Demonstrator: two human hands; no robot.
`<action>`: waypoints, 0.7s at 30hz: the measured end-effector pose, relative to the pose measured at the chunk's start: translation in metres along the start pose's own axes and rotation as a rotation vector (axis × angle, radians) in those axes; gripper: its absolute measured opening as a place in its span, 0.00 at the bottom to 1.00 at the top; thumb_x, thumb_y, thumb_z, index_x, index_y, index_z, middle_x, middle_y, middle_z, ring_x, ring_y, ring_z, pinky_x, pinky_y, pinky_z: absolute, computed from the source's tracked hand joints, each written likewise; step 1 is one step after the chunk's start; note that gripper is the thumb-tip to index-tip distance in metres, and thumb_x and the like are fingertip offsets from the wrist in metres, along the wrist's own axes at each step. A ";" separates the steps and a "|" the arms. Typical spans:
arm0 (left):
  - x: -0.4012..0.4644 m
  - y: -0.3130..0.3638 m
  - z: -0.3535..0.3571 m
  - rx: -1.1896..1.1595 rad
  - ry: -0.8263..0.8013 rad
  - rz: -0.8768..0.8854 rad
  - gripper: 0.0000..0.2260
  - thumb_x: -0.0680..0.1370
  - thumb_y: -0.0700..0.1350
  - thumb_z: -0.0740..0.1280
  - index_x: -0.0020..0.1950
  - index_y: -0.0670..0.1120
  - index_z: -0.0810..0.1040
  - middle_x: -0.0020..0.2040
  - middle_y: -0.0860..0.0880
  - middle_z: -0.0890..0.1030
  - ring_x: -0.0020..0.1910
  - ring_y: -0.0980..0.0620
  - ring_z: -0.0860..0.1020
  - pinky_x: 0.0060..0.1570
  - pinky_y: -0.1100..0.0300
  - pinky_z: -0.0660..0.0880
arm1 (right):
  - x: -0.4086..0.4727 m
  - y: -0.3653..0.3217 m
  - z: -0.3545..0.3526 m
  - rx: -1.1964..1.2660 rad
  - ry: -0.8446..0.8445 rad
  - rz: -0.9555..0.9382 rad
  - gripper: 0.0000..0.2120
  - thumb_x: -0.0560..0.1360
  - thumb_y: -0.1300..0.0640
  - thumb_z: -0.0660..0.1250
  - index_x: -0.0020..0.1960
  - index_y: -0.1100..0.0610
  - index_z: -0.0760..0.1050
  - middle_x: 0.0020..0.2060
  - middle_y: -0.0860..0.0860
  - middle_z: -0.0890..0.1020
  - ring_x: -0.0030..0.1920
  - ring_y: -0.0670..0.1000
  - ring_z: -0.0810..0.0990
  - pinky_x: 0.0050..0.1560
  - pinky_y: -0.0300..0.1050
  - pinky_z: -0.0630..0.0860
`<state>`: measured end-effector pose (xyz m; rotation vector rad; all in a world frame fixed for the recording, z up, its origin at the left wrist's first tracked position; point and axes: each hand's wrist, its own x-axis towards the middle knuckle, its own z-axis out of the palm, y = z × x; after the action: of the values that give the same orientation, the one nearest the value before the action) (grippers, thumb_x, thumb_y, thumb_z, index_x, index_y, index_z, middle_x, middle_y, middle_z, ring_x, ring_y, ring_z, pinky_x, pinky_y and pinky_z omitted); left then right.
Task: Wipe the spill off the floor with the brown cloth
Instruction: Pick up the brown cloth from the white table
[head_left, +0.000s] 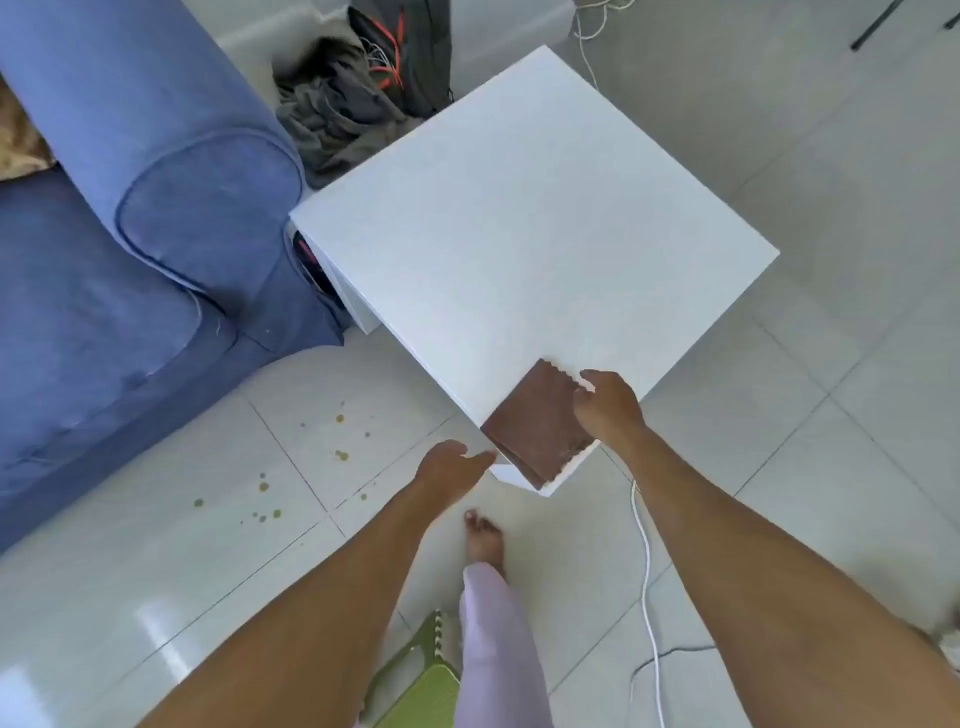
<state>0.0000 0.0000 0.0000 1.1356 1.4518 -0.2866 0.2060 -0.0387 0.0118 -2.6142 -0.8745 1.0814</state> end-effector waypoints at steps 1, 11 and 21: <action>0.004 0.003 0.006 -0.023 -0.006 0.015 0.29 0.75 0.54 0.68 0.64 0.32 0.74 0.65 0.34 0.75 0.64 0.38 0.75 0.65 0.49 0.70 | 0.004 0.001 0.001 0.012 -0.002 0.007 0.22 0.78 0.58 0.57 0.72 0.58 0.67 0.71 0.57 0.70 0.72 0.56 0.68 0.71 0.49 0.65; 0.032 0.017 0.046 -0.425 0.086 -0.155 0.11 0.73 0.47 0.70 0.33 0.44 0.75 0.34 0.46 0.79 0.38 0.46 0.77 0.46 0.54 0.78 | 0.019 0.015 0.028 -0.109 0.129 -0.035 0.09 0.75 0.58 0.61 0.50 0.57 0.78 0.51 0.56 0.79 0.53 0.60 0.77 0.52 0.51 0.72; 0.028 0.010 0.027 -0.465 0.149 -0.108 0.09 0.72 0.39 0.68 0.32 0.45 0.73 0.36 0.45 0.81 0.38 0.47 0.78 0.53 0.48 0.81 | 0.006 0.001 0.043 0.037 0.132 -0.029 0.13 0.77 0.62 0.58 0.58 0.62 0.75 0.57 0.60 0.75 0.53 0.60 0.77 0.47 0.44 0.69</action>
<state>0.0302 -0.0019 -0.0270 0.7131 1.6078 0.0652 0.1800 -0.0380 -0.0226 -2.5996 -0.8529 0.8977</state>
